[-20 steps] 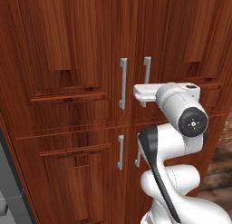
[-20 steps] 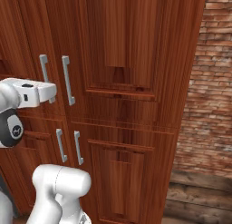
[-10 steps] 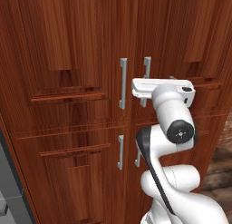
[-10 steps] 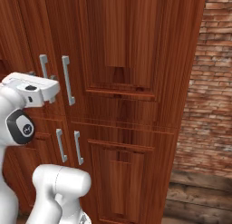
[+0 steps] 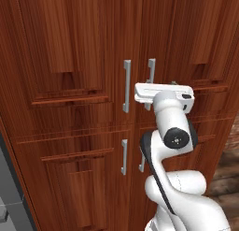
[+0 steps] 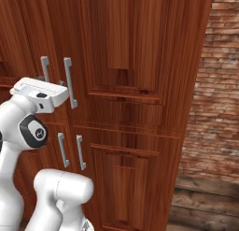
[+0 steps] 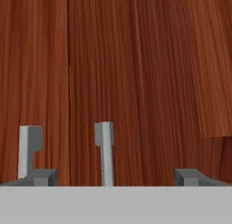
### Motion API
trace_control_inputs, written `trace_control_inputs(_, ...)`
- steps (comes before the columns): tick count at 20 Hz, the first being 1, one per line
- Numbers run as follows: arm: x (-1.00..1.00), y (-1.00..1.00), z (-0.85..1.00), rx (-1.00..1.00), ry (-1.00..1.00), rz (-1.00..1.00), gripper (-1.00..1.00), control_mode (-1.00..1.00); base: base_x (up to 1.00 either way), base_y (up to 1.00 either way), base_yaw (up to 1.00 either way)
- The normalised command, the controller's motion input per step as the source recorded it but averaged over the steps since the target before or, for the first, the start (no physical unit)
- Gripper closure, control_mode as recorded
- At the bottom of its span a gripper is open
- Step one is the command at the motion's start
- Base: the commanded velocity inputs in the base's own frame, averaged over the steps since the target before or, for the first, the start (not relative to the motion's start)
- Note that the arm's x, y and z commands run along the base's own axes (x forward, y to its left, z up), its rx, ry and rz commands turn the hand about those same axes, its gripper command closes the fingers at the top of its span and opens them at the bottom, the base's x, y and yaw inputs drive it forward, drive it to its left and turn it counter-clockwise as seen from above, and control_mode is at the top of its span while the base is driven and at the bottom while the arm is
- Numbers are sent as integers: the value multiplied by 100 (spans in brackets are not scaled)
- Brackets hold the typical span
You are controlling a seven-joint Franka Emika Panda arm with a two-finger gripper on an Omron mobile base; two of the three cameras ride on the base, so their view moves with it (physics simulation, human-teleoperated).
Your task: Open the cabinet, retrieve the rolling pin, and place it next to the meat on the cutting board to prepare for tenderizing.
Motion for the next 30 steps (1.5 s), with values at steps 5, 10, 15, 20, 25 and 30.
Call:
trace_control_inputs(5,52,-13,-33,0,0,0,-100,-100,0,0,0)
trace_control_inputs(10,58,-7,-32,0,0,0,-100,-100,0,0,0)
trace_control_inputs(15,48,0,-30,0,-6,3,-100,-100,0,0,0)
trace_control_inputs(20,35,0,-20,2,-7,5,-100,-100,0,0,0)
trace_control_inputs(25,37,0,-15,3,-5,4,-100,-100,0,0,0)
trace_control_inputs(30,49,2,-14,1,-1,1,100,-100,0,0,0)
